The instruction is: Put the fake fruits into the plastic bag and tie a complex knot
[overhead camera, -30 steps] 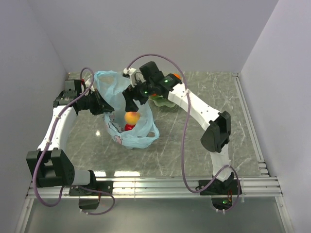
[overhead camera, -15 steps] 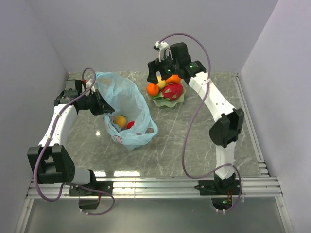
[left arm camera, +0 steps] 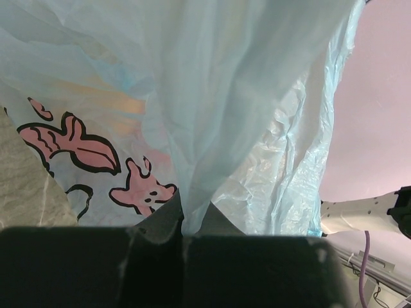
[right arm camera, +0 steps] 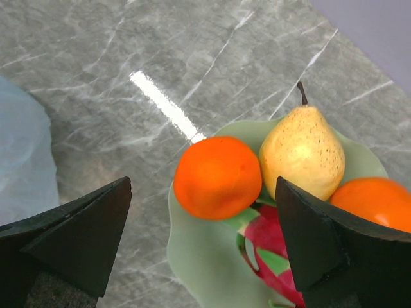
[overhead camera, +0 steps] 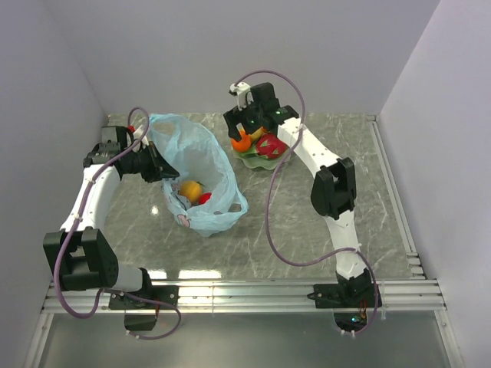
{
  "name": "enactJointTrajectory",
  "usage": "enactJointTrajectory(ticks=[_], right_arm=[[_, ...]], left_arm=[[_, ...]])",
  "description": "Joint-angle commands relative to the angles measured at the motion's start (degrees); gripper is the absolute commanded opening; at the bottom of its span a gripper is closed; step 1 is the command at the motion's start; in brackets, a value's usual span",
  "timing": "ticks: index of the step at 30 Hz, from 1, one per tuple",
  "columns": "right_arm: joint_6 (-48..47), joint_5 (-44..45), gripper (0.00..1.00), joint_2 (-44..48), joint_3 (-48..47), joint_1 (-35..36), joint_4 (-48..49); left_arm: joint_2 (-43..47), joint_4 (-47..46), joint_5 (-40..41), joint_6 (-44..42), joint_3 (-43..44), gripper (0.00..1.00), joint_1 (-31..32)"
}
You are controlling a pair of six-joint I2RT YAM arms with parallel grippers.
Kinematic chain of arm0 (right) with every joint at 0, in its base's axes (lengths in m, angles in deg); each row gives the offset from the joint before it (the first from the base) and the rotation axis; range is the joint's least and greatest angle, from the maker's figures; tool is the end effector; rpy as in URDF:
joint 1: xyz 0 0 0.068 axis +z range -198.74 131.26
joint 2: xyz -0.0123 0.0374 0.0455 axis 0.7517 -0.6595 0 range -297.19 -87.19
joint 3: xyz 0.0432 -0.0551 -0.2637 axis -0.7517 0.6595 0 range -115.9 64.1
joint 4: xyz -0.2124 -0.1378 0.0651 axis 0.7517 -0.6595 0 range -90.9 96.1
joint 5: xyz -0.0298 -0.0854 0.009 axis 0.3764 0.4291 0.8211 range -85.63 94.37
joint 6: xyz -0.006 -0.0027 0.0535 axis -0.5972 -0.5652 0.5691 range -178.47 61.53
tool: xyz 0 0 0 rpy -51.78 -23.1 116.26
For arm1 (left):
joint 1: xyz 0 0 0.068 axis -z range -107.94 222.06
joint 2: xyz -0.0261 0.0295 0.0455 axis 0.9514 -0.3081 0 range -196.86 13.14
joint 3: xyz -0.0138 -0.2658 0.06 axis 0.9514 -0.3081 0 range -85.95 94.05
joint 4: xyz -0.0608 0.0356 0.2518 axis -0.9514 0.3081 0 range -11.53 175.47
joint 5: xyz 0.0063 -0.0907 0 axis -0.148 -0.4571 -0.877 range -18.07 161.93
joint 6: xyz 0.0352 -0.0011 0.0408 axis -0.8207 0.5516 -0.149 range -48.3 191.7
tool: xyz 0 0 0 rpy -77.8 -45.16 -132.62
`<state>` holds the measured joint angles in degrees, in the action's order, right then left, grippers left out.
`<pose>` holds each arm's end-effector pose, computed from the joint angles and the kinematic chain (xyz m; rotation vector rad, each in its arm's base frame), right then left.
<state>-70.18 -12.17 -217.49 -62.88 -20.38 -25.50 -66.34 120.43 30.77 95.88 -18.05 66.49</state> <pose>0.4593 0.2594 0.2986 -0.9040 1.9960 0.4792 0.2847 0.0042 0.3016 -0.3345 2.4355 -1.0342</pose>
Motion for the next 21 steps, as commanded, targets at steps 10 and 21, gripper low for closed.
enactJointTrajectory(ticks=[10, 21], right_arm=[[-3.06, -0.25, 1.00, -2.94, 4.28, 0.64, 5.23], [-4.82, 0.45, 0.91, -3.90, 6.66, 0.47, 4.53]], left_arm=[[-0.23, 1.11, -0.49, -1.60, 1.80, 0.00, -0.59], [-1.38, 1.55, 0.03, -1.77, 2.50, 0.00, -1.12]])
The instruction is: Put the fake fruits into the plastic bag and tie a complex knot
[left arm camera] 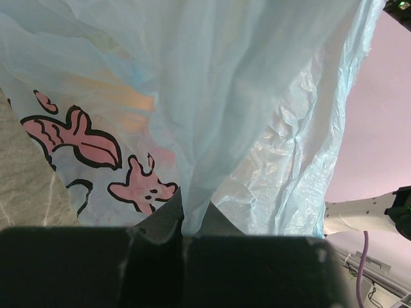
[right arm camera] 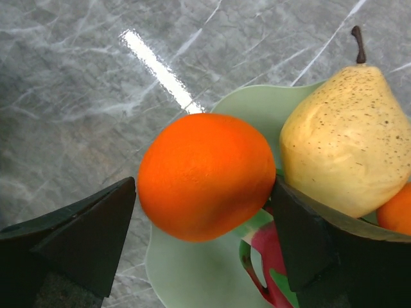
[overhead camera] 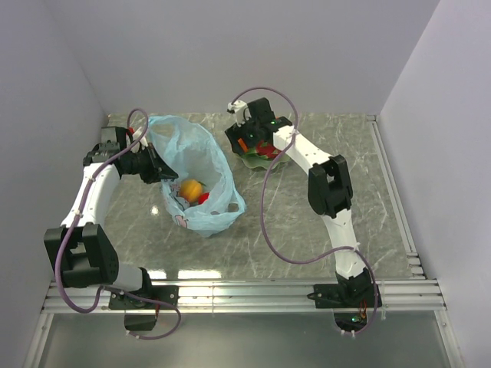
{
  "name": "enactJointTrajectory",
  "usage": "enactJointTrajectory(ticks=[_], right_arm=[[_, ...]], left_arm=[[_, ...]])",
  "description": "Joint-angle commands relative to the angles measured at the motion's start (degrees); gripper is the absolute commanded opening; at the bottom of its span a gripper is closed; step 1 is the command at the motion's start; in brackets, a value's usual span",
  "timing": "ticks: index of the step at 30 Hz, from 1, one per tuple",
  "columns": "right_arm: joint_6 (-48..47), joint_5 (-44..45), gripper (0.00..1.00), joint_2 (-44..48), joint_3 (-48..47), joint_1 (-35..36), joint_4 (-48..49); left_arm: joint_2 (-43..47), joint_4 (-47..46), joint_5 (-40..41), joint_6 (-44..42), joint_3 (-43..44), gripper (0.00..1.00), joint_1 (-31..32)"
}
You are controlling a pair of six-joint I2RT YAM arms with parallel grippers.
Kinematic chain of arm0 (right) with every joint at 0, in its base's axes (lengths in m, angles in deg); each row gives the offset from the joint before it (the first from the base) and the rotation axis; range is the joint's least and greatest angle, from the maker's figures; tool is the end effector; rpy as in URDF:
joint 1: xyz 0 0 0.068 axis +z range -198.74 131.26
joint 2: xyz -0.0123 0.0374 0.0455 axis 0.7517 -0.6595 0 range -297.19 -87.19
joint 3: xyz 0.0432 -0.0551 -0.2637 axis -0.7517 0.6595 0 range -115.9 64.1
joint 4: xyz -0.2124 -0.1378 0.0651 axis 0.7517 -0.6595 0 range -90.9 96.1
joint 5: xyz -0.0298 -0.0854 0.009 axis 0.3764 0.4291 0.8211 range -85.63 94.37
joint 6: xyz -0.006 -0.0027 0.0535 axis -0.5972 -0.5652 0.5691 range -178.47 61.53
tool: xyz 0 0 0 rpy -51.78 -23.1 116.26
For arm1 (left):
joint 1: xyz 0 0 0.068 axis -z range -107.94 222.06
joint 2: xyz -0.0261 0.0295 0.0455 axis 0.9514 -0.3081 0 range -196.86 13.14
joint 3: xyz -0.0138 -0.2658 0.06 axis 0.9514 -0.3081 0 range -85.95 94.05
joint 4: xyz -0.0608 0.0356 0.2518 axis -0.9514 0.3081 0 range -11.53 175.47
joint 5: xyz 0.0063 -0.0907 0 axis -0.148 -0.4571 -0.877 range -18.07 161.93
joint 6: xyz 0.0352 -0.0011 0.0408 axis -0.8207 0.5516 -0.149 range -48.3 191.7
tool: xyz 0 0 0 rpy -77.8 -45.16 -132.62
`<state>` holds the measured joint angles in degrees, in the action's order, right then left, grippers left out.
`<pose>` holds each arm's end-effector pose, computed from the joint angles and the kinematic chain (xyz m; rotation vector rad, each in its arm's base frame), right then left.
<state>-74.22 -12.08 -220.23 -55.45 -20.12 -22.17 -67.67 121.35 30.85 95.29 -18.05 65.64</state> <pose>0.4631 0.2641 0.2356 -1.0056 2.0723 0.4456 0.2876 0.0088 0.2945 -0.3646 2.4618 -1.0297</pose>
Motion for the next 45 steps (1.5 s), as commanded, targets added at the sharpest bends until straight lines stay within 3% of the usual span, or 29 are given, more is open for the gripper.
enactJointTrajectory(ticks=[1, 3, 12, 20, 25, 28, 30, 31, 32, 33, 45], right_arm=[[-0.69, 0.19, 0.87, -1.35, -1.21, 0.12, 0.85], [-0.16, 0.10, 0.76, -0.48, -1.13, 0.12, 0.67], [7.21, -3.23, 0.51, 12.95, 2.65, -2.69, 0.41], [14.16, -21.06, 0.47, 22.20, 2.48, -1.04, 1.38], [11.11, -23.02, 0.47, 22.64, 1.68, 4.68, -0.73], [6.37, -19.77, 0.47, 22.73, 3.97, 9.95, -1.95], [4.07, -16.62, 0.53, 20.54, 3.10, 13.28, -5.47], [2.93, -15.99, 0.61, 19.58, 1.53, 14.09, -6.87], [3.09, -15.20, 0.84, 18.26, 0.73, 14.35, -8.80], [4.05, -14.76, 0.98, 18.07, 0.11, 14.27, -8.90], [14.87, -15.11, 0.99, 29.76, 8.97, 2.24, -0.73]], left_arm=[[-0.13, 0.72, -0.14, -1.44, 2.59, 0.00, -0.26], [0.04, 0.98, 0.12, -1.62, 2.77, 0.00, -0.35], [1.27, 0.81, -0.32, -1.89, 2.07, 0.00, -0.44], [1.54, -0.24, -1.90, -1.62, 1.19, 0.00, -0.44], [1.54, -0.07, -2.60, -1.71, 1.27, 0.00, -0.62], [1.89, -0.42, -3.30, -1.71, 1.01, 0.00, -0.53], [2.15, -0.42, -3.39, -1.80, 0.83, 0.00, -0.44], [2.07, -0.16, -3.39, -1.88, 0.83, 0.00, -0.53], [2.15, 0.02, -3.48, -2.06, 0.83, 0.00, -0.62], [2.15, 0.11, -3.48, -2.06, 0.83, 0.00, -0.44], [2.24, -1.12, -3.48, -1.36, 0.13, 0.00, -0.53]])
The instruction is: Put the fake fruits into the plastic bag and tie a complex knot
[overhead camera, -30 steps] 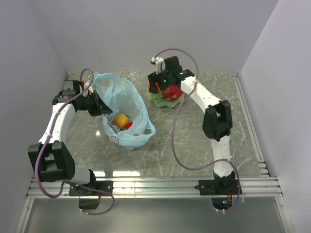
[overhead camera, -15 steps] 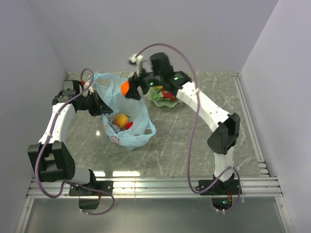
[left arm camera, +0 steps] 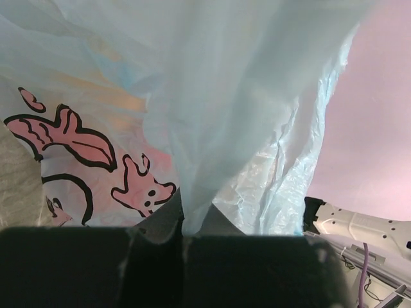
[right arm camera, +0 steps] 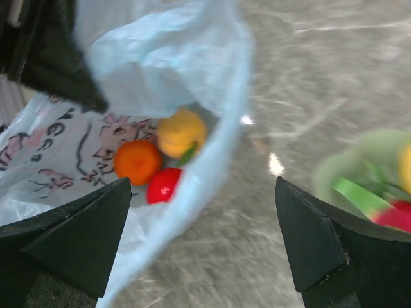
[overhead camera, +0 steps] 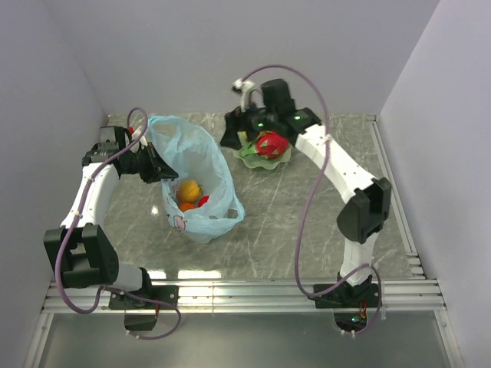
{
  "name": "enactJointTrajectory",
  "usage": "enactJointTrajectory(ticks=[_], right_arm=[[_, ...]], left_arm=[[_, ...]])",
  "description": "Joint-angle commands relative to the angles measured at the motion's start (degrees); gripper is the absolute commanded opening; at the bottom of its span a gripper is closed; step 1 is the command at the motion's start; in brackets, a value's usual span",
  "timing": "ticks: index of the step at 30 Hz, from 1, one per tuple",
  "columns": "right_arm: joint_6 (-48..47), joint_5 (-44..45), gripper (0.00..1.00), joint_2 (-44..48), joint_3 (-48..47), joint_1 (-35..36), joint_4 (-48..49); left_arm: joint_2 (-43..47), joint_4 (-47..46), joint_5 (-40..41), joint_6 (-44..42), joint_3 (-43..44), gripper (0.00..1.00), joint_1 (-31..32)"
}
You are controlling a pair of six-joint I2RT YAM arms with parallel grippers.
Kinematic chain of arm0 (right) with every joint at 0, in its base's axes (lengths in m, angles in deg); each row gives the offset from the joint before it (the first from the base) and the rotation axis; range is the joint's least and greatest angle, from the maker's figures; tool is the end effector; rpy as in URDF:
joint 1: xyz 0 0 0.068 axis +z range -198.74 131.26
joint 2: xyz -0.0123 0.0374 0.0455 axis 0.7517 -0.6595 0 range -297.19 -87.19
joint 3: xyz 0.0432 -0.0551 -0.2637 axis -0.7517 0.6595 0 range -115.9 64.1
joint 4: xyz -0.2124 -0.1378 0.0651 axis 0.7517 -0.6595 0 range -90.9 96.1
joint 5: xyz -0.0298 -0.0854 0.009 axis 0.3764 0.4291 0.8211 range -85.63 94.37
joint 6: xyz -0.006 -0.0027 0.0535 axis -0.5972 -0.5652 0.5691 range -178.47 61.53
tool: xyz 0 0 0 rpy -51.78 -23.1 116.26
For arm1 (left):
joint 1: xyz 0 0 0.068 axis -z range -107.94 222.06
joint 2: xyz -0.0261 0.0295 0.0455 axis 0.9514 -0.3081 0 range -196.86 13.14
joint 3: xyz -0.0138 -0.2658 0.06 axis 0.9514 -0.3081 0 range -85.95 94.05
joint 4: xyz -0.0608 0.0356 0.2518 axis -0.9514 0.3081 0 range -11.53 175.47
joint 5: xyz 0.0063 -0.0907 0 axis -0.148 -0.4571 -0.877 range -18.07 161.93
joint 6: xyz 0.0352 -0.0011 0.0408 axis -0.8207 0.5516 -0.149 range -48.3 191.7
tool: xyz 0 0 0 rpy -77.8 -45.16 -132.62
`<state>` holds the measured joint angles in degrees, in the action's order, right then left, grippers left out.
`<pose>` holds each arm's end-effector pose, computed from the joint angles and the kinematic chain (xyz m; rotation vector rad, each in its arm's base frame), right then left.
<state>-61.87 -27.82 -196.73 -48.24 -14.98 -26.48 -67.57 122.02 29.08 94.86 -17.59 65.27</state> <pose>0.3556 0.2604 0.3825 -1.0021 1.8787 0.9038 0.2865 0.0097 0.2974 -0.3496 2.4538 -1.0634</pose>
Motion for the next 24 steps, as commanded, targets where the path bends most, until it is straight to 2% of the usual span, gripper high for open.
enactJointTrajectory(ticks=[1, 3, 5, 7, 9, 11, 16, 24], right_arm=[[-0.26, 2.02, 0.98, 6.61, 3.59, -3.69, 3.31], [-5.62, 6.33, 0.91, 6.18, 4.14, -4.84, 0.16], [-14.76, 10.19, 0.83, 5.22, 5.36, -4.93, -1.08], [-23.47, 14.68, 0.72, 4.77, 7.64, -5.02, -0.56], [-27.52, 17.49, 0.67, 4.16, 9.75, -4.84, 3.47], [-32.18, 21.37, 0.66, 2.85, 12.57, -4.93, 8.20], [-41.41, 20.94, 0.62, 1.17, 19.24, -4.84, 16.66], [-45.20, 19.97, 0.61, -6.65, 17.24, -4.23, 18.34]], left_arm=[[2.05, -1.71, -1.71, -0.92, -0.24, 0.00, -0.16], [2.04, -1.54, -1.71, -1.01, -0.07, 0.00, -0.16], [2.22, -1.63, -1.62, -1.01, -0.07, 0.00, -0.16], [2.48, -1.71, -1.80, -0.75, -0.33, 0.00, -0.16], [2.48, -1.80, -1.88, -0.66, -0.51, 0.00, -0.24], [2.57, -1.45, -1.80, -0.66, -0.42, 0.00, -0.24], [2.57, -1.36, -1.62, -0.66, -0.33, 0.00, -0.24], [2.57, -0.13, -1.18, -1.45, 0.02, 0.00, -0.33]])
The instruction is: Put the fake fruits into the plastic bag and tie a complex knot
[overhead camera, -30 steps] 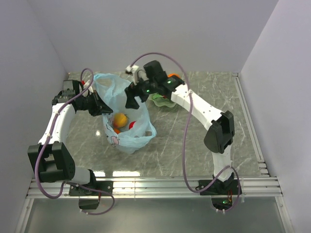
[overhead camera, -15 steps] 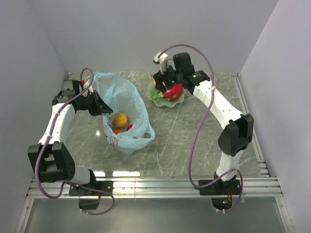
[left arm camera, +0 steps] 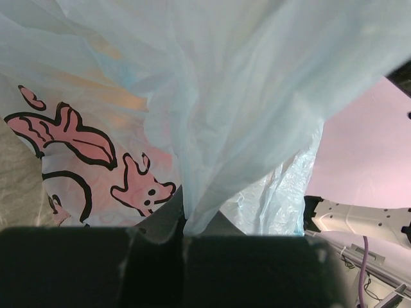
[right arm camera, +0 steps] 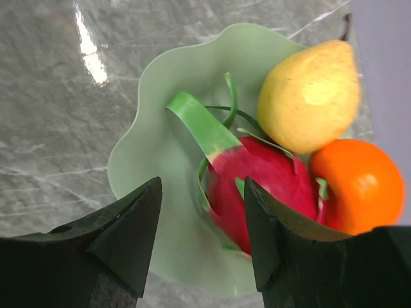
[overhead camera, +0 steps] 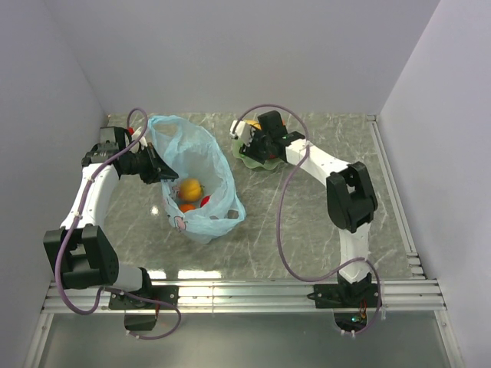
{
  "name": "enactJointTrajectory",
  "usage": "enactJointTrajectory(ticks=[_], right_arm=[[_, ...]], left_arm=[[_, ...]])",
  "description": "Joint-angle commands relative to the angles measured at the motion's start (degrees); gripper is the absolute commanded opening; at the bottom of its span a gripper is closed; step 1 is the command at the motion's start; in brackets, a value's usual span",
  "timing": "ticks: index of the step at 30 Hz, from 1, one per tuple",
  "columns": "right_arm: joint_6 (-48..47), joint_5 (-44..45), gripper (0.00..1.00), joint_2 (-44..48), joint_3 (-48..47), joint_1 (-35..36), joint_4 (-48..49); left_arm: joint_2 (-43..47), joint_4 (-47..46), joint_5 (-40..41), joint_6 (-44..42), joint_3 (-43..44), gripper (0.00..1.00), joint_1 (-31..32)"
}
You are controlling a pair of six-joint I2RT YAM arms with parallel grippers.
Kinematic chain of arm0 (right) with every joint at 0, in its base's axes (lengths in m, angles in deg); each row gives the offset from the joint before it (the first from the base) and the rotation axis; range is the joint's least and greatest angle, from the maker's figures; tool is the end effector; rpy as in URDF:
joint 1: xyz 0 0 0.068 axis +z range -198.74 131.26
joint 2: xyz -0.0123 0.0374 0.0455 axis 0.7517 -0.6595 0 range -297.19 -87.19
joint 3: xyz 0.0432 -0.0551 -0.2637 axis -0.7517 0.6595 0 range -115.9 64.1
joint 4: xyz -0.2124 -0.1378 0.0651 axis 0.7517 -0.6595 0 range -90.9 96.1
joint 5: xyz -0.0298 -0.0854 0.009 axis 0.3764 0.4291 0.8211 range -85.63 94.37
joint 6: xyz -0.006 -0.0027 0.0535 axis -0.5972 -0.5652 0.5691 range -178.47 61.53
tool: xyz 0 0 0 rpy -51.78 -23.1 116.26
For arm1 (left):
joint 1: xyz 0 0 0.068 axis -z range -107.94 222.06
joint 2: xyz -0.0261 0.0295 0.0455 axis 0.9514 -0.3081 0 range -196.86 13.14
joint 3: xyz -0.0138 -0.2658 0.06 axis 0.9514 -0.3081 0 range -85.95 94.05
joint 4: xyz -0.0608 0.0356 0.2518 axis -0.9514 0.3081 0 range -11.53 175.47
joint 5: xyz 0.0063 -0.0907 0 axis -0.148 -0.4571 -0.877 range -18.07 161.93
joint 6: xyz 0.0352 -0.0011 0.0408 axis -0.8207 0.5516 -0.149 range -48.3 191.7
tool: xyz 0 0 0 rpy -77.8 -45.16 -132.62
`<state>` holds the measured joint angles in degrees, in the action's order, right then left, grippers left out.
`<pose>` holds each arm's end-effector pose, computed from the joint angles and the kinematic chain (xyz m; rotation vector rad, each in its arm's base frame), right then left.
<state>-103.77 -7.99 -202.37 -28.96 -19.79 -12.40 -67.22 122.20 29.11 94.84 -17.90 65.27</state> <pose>0.4027 0.2314 0.2449 -1.4529 1.7332 0.0945 0.2848 0.0095 0.2972 -0.3510 2.4559 -1.0632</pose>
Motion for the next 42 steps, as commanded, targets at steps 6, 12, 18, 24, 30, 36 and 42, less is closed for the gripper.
enactJointTrajectory(ticks=[6, 12, 18, 24, 30, 36, 42], right_arm=[[-5.23, 1.90, 0.61, -5.14, -3.36, 1.46, 6.55], [-7.87, 3.57, 0.60, -7.08, -3.53, 2.25, 8.40], [-10.24, 4.36, 0.59, -9.36, -4.50, 2.34, 8.92], [-11.83, 6.29, 0.59, -11.21, -5.29, 2.52, 9.19], [-12.45, 6.56, 0.47, -12.53, -6.78, 2.52, 8.40], [-11.22, 5.24, 0.10, -11.57, -7.23, 2.87, 4.53], [-8.58, 4.72, 0.00, -8.06, -5.03, 3.13, 2.51]], left_arm=[[1.78, -0.13, -1.29, -1.43, 0.59, 0.00, -0.42], [1.43, -0.04, -1.64, -1.51, 0.85, 0.00, -0.42], [1.34, 0.05, -1.56, -1.78, 1.38, 0.00, -0.42], [1.96, -0.66, -1.73, -1.25, 0.50, 0.00, -0.42], [1.87, -0.39, -1.56, -1.52, 0.77, 0.00, -0.51], [1.43, -0.22, -1.64, -1.87, 1.03, 0.00, -0.60], [1.26, -0.31, -1.73, -2.22, 1.21, 0.00, -0.68]])
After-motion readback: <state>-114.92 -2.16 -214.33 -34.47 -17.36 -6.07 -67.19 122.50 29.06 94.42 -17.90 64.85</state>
